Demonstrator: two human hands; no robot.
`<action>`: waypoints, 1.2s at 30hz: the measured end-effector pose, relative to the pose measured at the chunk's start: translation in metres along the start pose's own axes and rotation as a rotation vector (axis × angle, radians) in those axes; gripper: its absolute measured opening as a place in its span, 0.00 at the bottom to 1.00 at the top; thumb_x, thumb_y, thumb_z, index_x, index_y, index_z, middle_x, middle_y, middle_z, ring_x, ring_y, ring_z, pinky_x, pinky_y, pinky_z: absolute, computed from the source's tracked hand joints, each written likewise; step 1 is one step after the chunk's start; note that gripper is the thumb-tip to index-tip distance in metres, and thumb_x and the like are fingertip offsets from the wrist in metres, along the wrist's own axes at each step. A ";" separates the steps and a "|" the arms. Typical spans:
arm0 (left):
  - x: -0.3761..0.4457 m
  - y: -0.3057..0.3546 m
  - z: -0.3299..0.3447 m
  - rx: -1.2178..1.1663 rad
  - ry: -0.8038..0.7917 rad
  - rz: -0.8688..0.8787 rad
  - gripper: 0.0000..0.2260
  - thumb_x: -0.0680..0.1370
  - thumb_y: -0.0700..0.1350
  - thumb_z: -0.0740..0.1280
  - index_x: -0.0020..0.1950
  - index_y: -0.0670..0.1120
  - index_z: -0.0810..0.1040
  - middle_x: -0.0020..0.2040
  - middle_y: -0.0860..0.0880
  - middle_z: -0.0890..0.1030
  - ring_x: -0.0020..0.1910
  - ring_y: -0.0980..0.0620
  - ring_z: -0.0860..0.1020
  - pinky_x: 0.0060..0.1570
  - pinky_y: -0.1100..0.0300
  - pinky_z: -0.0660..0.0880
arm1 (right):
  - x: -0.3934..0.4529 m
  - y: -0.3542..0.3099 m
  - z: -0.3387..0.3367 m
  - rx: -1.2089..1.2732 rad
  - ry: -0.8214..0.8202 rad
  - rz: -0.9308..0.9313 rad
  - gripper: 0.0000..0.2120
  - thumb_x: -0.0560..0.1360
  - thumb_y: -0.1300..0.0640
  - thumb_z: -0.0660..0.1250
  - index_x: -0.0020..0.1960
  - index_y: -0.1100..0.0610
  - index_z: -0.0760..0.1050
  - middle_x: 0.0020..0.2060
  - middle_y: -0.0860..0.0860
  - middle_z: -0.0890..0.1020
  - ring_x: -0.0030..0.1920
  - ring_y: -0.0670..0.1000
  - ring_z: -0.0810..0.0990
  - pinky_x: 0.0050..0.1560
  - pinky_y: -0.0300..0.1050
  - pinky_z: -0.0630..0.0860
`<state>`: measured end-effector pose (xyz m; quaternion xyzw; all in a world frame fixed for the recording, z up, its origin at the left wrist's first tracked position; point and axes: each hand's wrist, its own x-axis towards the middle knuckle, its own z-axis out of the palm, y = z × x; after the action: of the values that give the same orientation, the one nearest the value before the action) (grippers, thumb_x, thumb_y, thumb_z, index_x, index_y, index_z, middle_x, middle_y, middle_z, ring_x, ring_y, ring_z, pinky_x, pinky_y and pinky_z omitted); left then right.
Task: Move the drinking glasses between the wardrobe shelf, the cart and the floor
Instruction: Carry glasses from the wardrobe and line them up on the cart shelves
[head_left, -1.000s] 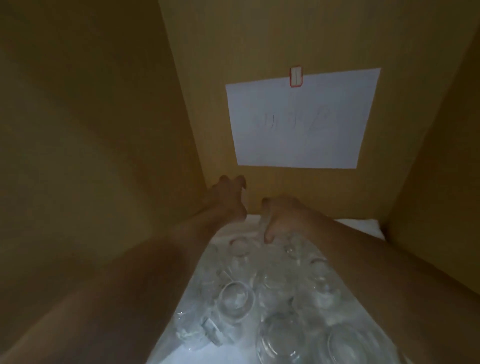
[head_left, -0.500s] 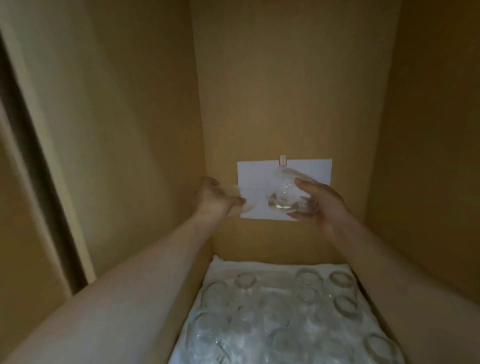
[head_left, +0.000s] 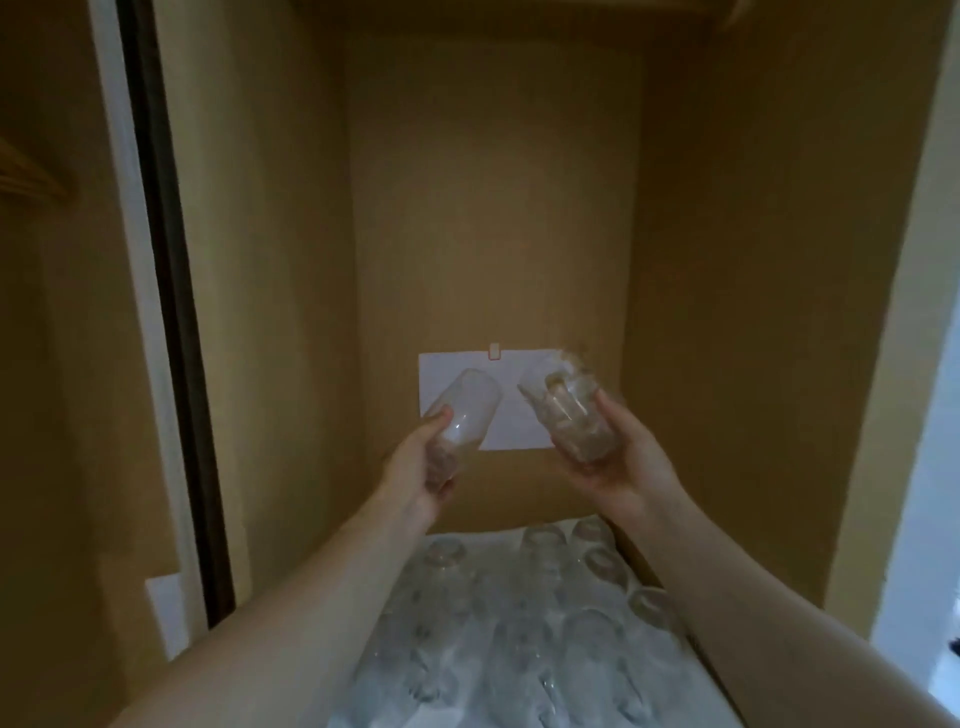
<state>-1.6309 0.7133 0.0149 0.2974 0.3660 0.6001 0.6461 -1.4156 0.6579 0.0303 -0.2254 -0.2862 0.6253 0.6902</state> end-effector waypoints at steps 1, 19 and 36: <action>-0.007 -0.002 -0.001 -0.013 -0.044 -0.019 0.30 0.62 0.51 0.81 0.61 0.45 0.80 0.43 0.48 0.82 0.36 0.51 0.77 0.40 0.56 0.73 | -0.012 0.001 -0.002 -0.013 0.017 -0.013 0.25 0.66 0.52 0.82 0.62 0.55 0.83 0.61 0.58 0.83 0.60 0.58 0.82 0.58 0.54 0.79; -0.102 -0.058 0.049 -0.078 -0.542 -0.233 0.43 0.49 0.49 0.89 0.62 0.43 0.81 0.53 0.42 0.85 0.44 0.41 0.84 0.49 0.46 0.82 | -0.176 -0.013 -0.036 0.028 0.060 -0.179 0.30 0.59 0.52 0.86 0.58 0.61 0.84 0.61 0.61 0.83 0.58 0.60 0.83 0.60 0.59 0.79; -0.236 -0.181 0.217 0.221 -1.063 -0.417 0.48 0.47 0.59 0.87 0.64 0.44 0.79 0.61 0.42 0.81 0.54 0.39 0.84 0.55 0.42 0.81 | -0.356 -0.147 -0.132 -0.152 0.349 -0.484 0.40 0.68 0.51 0.80 0.75 0.58 0.67 0.67 0.63 0.77 0.66 0.68 0.77 0.62 0.68 0.76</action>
<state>-1.3524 0.4720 0.0138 0.5453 0.1025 0.1867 0.8107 -1.2380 0.2940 -0.0084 -0.3054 -0.2546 0.3715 0.8389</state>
